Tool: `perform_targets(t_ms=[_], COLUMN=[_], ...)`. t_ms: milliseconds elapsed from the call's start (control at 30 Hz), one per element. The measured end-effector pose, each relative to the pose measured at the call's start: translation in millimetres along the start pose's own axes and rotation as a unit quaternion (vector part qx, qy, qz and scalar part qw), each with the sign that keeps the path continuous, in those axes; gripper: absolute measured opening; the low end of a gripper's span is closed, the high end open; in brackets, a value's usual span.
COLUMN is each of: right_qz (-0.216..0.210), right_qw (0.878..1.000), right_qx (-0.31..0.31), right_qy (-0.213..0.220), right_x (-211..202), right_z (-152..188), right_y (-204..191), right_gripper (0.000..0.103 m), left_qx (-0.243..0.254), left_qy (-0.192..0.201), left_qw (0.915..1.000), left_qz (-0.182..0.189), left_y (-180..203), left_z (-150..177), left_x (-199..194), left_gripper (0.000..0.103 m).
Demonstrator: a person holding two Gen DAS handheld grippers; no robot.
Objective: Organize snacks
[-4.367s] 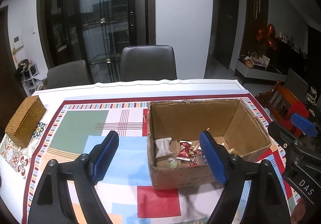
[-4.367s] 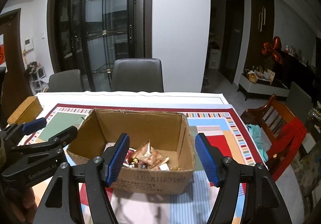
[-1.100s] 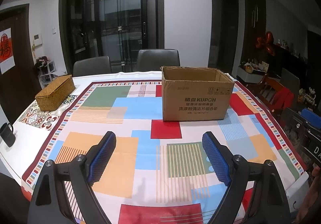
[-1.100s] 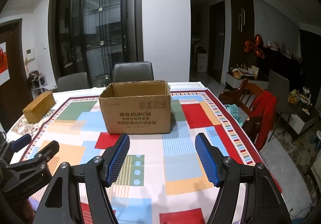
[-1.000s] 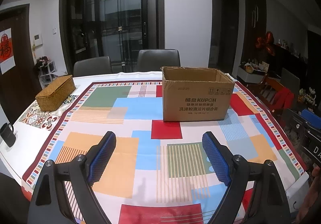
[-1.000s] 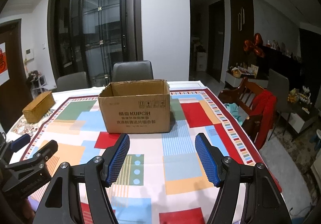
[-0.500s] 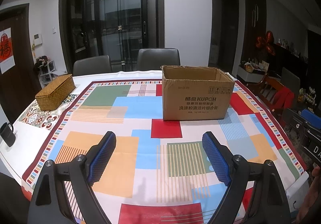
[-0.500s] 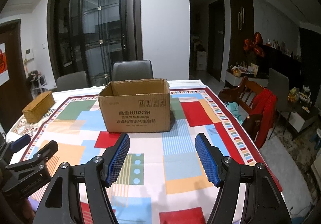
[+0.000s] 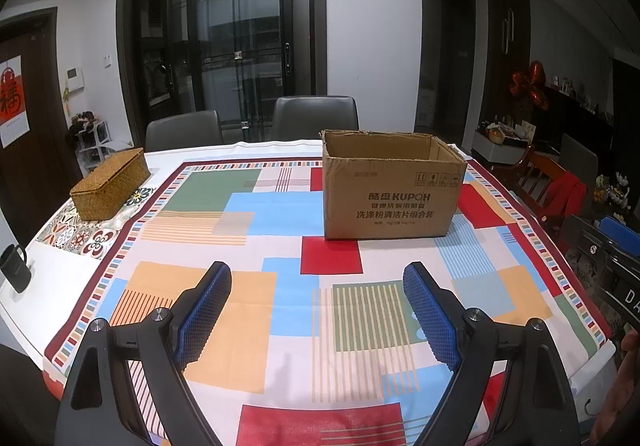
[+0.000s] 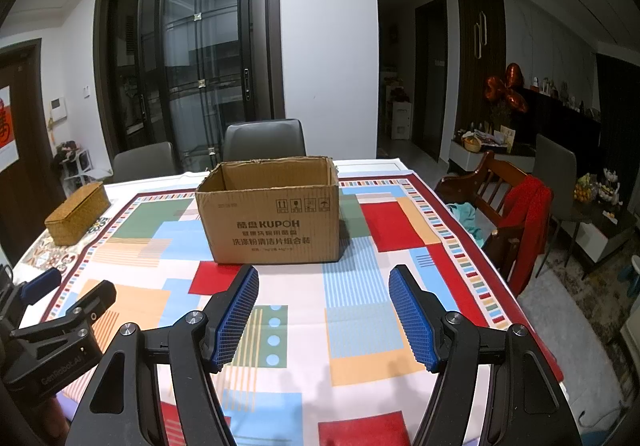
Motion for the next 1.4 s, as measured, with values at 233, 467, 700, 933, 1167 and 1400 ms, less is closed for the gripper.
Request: perform_targets(t_ms=[233, 467, 700, 933, 1167, 1400], right_qz=[0.0, 0.0, 0.0, 0.0, 0.0, 0.0], right_qw=[1.0, 1.0, 1.0, 1.0, 1.0, 1.0], right_qx=[0.001, 0.0, 0.001, 0.001, 0.001, 0.001], right_qy=[-0.001, -0.001, -0.001, 0.0, -0.002, -0.001], right_x=[0.3, 0.2, 0.0, 0.1, -0.2, -0.3], right_z=[-0.1, 0.1, 0.1, 0.1, 0.7, 0.7], right_y=[0.2, 0.0, 0.6, 0.8, 0.0, 0.2], right_gripper=[0.069, 0.069, 0.069, 0.069, 0.069, 0.069], left_qx=[0.0, -0.001, 0.001, 0.001, 0.0, 0.0], left_qy=[0.0, 0.001, 0.001, -0.003, -0.003, -0.004], left_qw=[1.0, 1.0, 1.0, 1.0, 1.0, 1.0], left_qz=[0.0, -0.001, -0.003, -0.006, -0.006, -0.006], left_y=[0.3, 0.2, -0.2, -1.2, -1.2, -1.5], left_z=[0.2, 0.3, 0.5, 1.0, 1.9, 2.0], left_x=[0.3, 0.4, 0.4, 1.9, 2.3, 2.5], left_gripper=[0.088, 0.088, 0.088, 0.088, 0.088, 0.088])
Point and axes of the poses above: each gripper's, at about its wrist camera, not at the fingertips, and x roughly the way its jaws point, y to its right, z to its underside, the point moved 1 cm from there along x, roughly the way its jaws point, and after that the axes turned 15 degrees about -x, right-handed, at the moved point
